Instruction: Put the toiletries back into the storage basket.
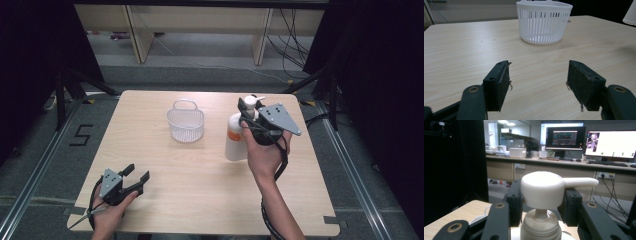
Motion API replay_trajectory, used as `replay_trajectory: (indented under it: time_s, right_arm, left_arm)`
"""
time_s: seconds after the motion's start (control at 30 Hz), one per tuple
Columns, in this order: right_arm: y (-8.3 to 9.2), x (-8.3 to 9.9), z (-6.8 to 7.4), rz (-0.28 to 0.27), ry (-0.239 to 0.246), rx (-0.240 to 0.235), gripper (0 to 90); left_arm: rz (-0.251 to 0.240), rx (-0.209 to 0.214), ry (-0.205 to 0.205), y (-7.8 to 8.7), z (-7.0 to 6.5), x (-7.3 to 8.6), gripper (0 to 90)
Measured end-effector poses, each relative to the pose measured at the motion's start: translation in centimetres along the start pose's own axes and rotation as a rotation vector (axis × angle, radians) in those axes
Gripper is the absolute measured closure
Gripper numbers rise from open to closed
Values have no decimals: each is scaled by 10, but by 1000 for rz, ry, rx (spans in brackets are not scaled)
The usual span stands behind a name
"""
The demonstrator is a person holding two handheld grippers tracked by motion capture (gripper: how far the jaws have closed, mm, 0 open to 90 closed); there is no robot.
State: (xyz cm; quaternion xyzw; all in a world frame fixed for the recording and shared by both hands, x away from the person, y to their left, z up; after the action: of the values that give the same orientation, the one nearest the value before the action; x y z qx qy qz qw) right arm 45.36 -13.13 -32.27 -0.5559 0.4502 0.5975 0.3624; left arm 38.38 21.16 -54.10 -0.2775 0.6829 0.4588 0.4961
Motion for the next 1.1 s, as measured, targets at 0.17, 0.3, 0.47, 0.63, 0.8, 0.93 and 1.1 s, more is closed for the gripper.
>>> replay_trajectory:
  time_s: [0.17,0.3,0.47,0.63,0.8,0.93,1.1]
  right_arm:
    - [-5,0,6,7,2,-11,598]
    - [-7,-1,8,5,5,-13,598]
    - [-10,-3,14,8,-7,-23,598]
    - [-14,-5,18,5,-11,-30,598]
    - [-18,-8,22,-2,-4,-37,598]
    - [-21,-9,25,-9,-6,-37,598]
    - [-24,-11,29,-13,-12,-47,598]
  left_arm:
    - [-1,0,-1,0,0,0,338]
    - [-1,1,-2,0,0,0,338]
    - [-1,1,-3,0,0,0,338]
    - [-1,1,-4,0,0,0,337]
    - [-2,2,-3,0,0,0,336]
    - [-2,4,-3,0,0,0,336]
    - [-2,4,-4,0,0,0,336]
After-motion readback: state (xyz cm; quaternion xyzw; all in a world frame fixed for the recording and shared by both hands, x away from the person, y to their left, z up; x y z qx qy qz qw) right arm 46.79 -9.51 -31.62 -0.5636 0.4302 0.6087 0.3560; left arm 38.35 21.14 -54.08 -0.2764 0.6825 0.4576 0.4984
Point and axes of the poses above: each handheld gripper's, and its own axes: y roughly backward along the jaws, x roughly out of its underside, z roughly to its left, the point moved 7 cm from there along -y, roughly forward along the jaws, and after that the axes turned 6 degrees about z, right-handed, at the moved point
